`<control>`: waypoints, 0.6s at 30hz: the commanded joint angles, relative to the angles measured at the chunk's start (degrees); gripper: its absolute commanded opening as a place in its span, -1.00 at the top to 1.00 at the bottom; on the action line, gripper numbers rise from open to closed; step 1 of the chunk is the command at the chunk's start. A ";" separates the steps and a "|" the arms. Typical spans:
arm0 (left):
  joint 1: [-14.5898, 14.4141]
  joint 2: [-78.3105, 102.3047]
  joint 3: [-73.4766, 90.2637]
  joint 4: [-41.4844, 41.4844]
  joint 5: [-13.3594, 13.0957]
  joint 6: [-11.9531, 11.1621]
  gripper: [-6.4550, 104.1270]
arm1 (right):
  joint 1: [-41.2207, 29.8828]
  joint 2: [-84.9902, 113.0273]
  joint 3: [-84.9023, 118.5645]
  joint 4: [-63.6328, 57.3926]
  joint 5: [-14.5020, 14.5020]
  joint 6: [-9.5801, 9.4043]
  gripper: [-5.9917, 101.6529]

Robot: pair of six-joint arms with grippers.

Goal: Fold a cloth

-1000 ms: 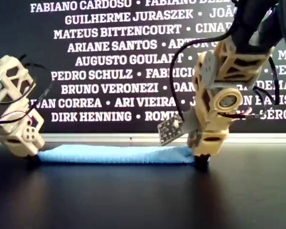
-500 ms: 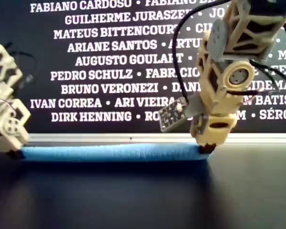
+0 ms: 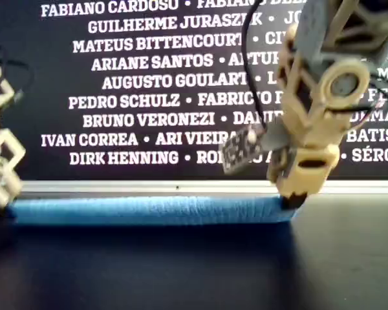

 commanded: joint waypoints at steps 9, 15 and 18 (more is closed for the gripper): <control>-5.45 9.49 7.56 -0.09 -0.44 0.70 0.91 | -0.44 18.46 12.83 0.09 0.53 -0.97 0.92; -5.36 20.30 16.00 -0.09 -0.44 0.79 0.91 | -0.44 22.85 17.05 0.09 0.44 -1.05 0.92; -5.54 24.79 18.90 -0.09 -0.44 0.79 0.91 | -0.35 24.52 18.98 0.18 0.44 -1.14 0.92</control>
